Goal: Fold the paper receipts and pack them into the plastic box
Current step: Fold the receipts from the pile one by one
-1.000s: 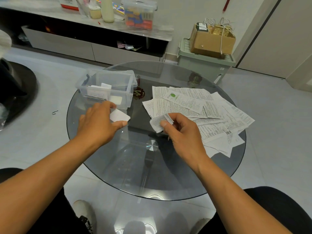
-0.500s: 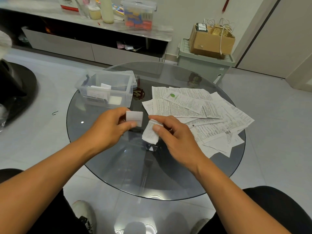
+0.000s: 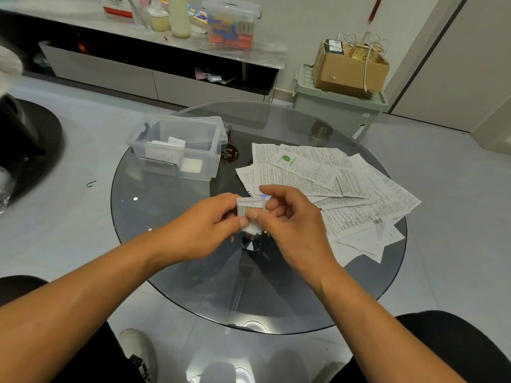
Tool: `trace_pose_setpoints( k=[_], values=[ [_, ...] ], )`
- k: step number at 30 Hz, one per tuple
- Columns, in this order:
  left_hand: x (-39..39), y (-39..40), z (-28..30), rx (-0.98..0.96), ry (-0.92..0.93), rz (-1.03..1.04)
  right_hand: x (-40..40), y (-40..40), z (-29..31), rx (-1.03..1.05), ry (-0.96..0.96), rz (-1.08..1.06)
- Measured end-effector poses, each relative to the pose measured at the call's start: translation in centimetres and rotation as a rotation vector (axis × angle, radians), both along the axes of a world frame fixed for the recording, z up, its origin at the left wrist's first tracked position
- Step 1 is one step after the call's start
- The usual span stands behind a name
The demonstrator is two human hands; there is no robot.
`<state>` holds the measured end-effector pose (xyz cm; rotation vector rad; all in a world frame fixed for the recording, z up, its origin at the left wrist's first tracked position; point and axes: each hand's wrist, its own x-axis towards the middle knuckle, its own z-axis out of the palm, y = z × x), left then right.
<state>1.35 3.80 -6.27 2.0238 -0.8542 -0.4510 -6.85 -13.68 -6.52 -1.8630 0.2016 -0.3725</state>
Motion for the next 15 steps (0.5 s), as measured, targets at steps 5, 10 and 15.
trace_pose_setpoints(
  k=[5, 10, 15],
  values=[
    [1.0, 0.3, 1.1, -0.101, -0.111, 0.096, 0.1, -0.4, -0.1, 0.047, 0.017, -0.005],
    [5.7, 3.5, 3.8, 0.213, -0.862, 0.455, 0.2, -0.7, 0.1, 0.210, 0.029, -0.029],
    [8.2, 5.8, 3.6, 0.390, -0.726, 0.436, 0.3, -1.0, 1.4, 0.134, 0.001, -0.046]
  ],
)
